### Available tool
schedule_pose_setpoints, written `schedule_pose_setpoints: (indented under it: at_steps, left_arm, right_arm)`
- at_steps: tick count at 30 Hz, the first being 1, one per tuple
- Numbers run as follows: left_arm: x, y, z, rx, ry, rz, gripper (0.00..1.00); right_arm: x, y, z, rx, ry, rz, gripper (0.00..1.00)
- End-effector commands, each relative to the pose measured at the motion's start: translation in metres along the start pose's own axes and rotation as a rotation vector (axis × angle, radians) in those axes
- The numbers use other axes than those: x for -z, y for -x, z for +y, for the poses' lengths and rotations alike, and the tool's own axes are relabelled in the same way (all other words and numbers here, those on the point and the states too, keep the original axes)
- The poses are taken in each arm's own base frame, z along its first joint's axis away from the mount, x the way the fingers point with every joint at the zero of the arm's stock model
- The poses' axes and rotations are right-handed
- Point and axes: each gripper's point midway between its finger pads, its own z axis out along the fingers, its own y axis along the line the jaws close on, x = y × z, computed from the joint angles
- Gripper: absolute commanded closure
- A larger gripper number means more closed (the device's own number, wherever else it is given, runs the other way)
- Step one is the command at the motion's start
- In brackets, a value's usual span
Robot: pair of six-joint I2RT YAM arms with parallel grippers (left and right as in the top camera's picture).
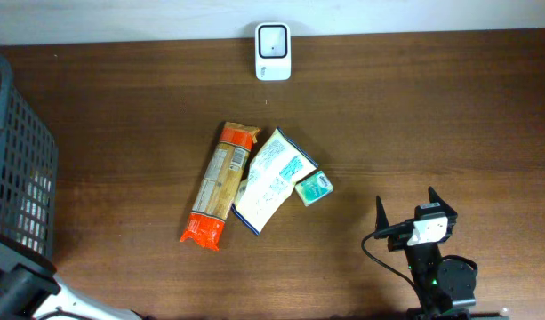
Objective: Scan the item barcode
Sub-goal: 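Reach the left gripper into the basket and grasp the white bamboo-print pouch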
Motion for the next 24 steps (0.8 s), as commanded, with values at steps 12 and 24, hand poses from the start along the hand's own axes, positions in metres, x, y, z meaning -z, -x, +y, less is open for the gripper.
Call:
schedule_pose_setpoints:
  at_steps: [12, 24]
  left_arm:
    - [-0.044, -0.027, 0.024, -0.079, 0.118, 0.039, 0.59]
    - [-0.035, -0.044, 0.059, 0.203, 0.338, 0.088, 0.25]
  right_arm:
    - [0.000, -0.003, 0.000, 0.004, -0.003, 0.003, 0.01]
    - [0.000, -0.003, 0.000, 0.004, -0.003, 0.003, 0.01]
